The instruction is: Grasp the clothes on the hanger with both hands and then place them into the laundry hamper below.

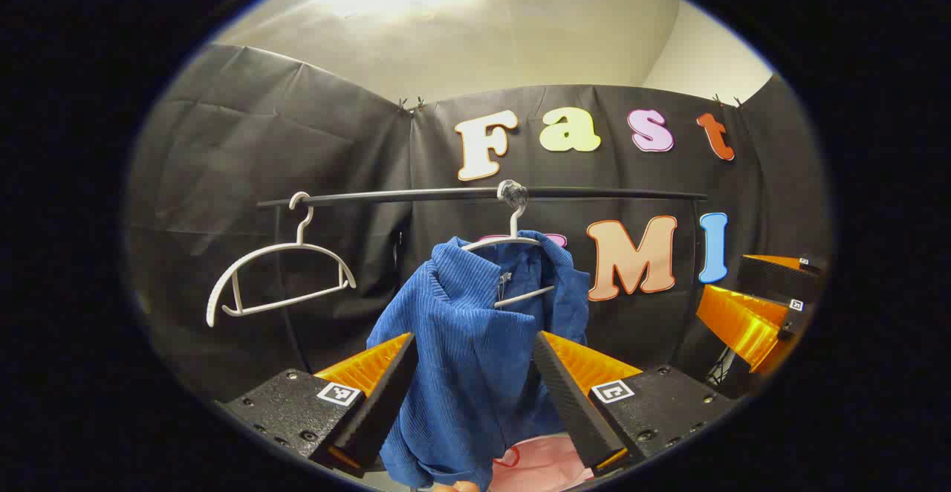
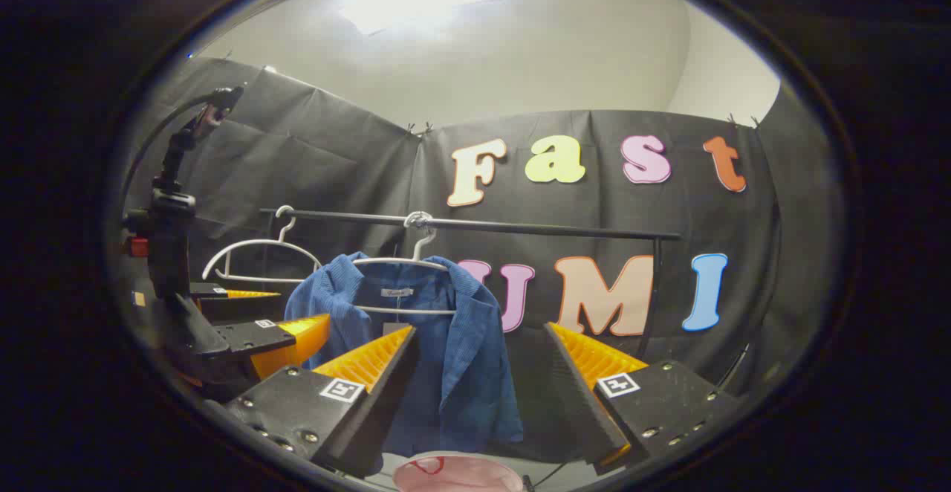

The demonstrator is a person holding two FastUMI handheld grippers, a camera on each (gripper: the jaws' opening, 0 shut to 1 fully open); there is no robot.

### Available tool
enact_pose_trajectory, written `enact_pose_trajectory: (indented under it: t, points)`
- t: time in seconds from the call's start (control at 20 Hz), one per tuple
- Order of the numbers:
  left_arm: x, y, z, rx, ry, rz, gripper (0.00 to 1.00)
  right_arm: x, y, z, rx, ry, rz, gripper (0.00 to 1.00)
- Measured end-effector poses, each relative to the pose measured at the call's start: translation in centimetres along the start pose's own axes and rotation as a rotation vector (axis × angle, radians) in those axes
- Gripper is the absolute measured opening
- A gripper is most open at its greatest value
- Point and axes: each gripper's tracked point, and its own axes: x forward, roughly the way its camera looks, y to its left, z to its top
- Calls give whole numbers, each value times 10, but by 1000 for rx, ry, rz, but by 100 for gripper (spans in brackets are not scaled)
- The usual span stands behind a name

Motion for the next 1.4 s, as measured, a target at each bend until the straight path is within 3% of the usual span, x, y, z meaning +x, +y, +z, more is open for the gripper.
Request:
enact_pose_trajectory:
  t: [0.15,0.2,0.3,0.45,0.7,0.85,1.0,1.05,1.2,1.25,1.35,1.4]
  points:
    - [1,-3,-2,4,8,-4,97,0,2,0,-3,15,-5,98]
    - [2,-3,-1,8,4,-1,97,0,2,0,-4,17,-2,94]
    - [2,-2,-2,11,7,4,97,1,3,1,-11,20,2,98]
    - [2,-2,-3,10,13,13,97,2,5,2,-16,24,5,94]
    - [1,-2,-5,15,23,19,97,2,6,3,-12,32,7,98]
    - [1,-1,-7,17,33,29,97,0,6,4,-13,40,4,94]
    - [2,2,-10,16,44,54,97,-1,5,5,-11,44,-11,98]
    - [3,1,-10,11,47,60,97,-2,5,6,-13,46,-18,94]
    - [15,-5,-20,12,56,66,97,-5,0,9,-31,55,-42,94]
    - [22,-10,-24,15,57,67,97,-7,-4,9,-39,58,-50,98]
    - [38,-19,-29,24,59,76,97,-8,-18,9,-57,62,-65,94]
    - [39,-19,-32,29,63,85,97,-6,-23,9,-64,66,-73,98]
